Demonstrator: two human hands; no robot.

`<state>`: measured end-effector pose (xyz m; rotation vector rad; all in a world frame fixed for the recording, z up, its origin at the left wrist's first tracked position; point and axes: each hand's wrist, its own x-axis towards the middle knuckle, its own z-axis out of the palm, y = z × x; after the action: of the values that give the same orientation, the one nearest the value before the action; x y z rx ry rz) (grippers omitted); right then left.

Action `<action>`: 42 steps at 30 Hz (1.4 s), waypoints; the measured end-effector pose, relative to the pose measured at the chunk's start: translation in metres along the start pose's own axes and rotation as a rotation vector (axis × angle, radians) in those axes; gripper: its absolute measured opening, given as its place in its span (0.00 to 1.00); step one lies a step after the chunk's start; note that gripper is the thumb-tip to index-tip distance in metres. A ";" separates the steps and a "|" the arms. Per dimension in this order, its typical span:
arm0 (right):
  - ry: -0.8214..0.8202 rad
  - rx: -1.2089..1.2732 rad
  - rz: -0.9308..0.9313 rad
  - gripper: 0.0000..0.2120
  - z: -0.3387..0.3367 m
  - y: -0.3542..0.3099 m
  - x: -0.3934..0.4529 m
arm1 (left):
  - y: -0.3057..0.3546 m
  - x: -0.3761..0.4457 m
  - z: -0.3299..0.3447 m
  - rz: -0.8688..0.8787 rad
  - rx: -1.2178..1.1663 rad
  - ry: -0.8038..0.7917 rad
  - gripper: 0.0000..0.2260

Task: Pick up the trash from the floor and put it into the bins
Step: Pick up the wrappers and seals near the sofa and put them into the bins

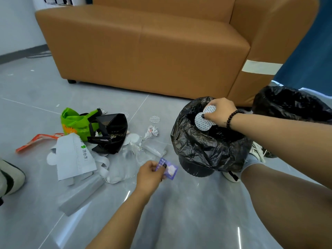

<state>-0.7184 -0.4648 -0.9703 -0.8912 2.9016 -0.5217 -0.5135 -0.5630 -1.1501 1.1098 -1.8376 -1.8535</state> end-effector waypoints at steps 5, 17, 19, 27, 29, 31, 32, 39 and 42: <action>-0.039 0.101 0.031 0.04 0.003 -0.001 0.004 | 0.045 0.002 -0.008 0.031 -0.206 0.061 0.03; -0.277 0.472 -0.214 0.05 0.005 -0.047 -0.047 | 0.109 -0.030 -0.004 0.127 -0.479 -0.073 0.04; -0.318 0.490 -0.216 0.07 0.006 -0.047 -0.048 | 0.114 -0.032 -0.003 0.147 -0.486 -0.069 0.04; -0.007 0.588 0.044 0.08 -0.005 -0.008 -0.024 | 0.095 -0.025 -0.010 0.049 -0.441 -0.037 0.04; 0.063 0.516 0.161 0.08 -0.001 0.012 -0.015 | 0.084 -0.021 -0.015 -0.002 -0.418 -0.018 0.04; 0.065 0.445 0.261 0.05 0.004 0.029 -0.008 | 0.075 -0.018 -0.021 -0.042 -0.400 -0.007 0.06; 0.050 0.422 0.285 0.02 0.007 0.034 -0.005 | 0.070 -0.016 -0.024 -0.052 -0.389 -0.004 0.06; -0.007 0.232 0.253 0.03 0.010 0.030 0.000 | 0.040 -0.002 -0.051 -0.122 -0.332 0.055 0.05; 0.098 0.139 0.137 0.04 0.005 0.016 0.000 | 0.030 0.004 -0.057 -0.167 -0.384 0.095 0.04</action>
<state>-0.7258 -0.4538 -0.9801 -0.6613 2.9397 -0.7641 -0.4849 -0.6102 -1.1159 1.2095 -1.2964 -2.0906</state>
